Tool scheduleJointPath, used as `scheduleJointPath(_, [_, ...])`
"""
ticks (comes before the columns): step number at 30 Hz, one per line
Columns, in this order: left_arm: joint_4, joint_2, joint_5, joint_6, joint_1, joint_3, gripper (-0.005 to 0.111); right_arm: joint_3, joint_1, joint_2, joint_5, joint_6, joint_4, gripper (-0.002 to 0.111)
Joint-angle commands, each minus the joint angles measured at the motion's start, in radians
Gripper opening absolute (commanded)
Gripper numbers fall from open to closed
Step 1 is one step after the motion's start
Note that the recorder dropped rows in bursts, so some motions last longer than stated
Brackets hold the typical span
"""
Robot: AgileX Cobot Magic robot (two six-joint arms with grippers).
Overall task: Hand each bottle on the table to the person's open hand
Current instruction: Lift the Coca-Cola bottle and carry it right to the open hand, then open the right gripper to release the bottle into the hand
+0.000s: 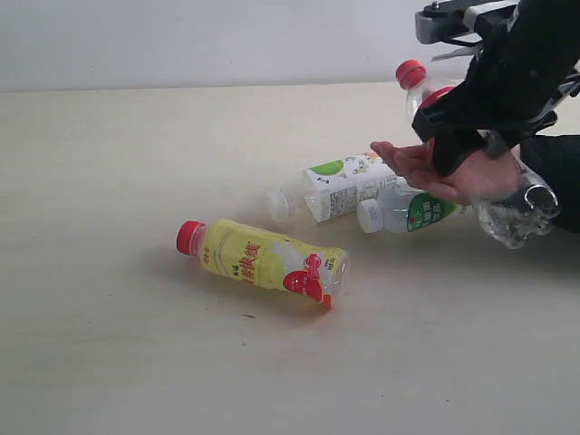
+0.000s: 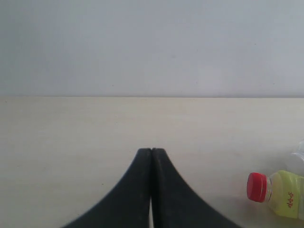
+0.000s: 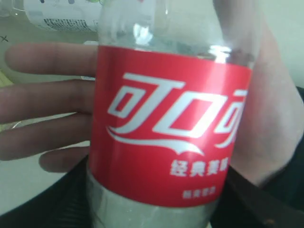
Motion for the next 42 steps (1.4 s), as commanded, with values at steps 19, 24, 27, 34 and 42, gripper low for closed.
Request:
scheduleJointPath(19, [0.003, -0.006, 0.004, 0.002, 0.000, 0.003, 0.000, -0.010, -0.005, 0.048, -0.040, -0.024, 0.003, 0.066])
scheduleJointPath(24, [0.003, -0.006, 0.004, 0.002, 0.000, 0.003, 0.000, -0.010, -0.005, 0.048, -0.048, -0.024, 0.003, 0.068])
scheduleJointPath(27, [0.003, -0.006, 0.004, 0.002, 0.000, 0.003, 0.000, -0.010, -0.005, 0.048, -0.057, -0.024, 0.003, 0.069])
scheduleJointPath(34, [0.003, -0.006, 0.004, 0.002, 0.000, 0.003, 0.000, -0.012, -0.005, 0.021, -0.061, -0.024, 0.000, 0.077])
scheduleJointPath(42, [0.003, -0.006, 0.004, 0.002, 0.000, 0.003, 0.000, -0.064, -0.005, -0.061, -0.035, -0.024, 0.005, 0.078])
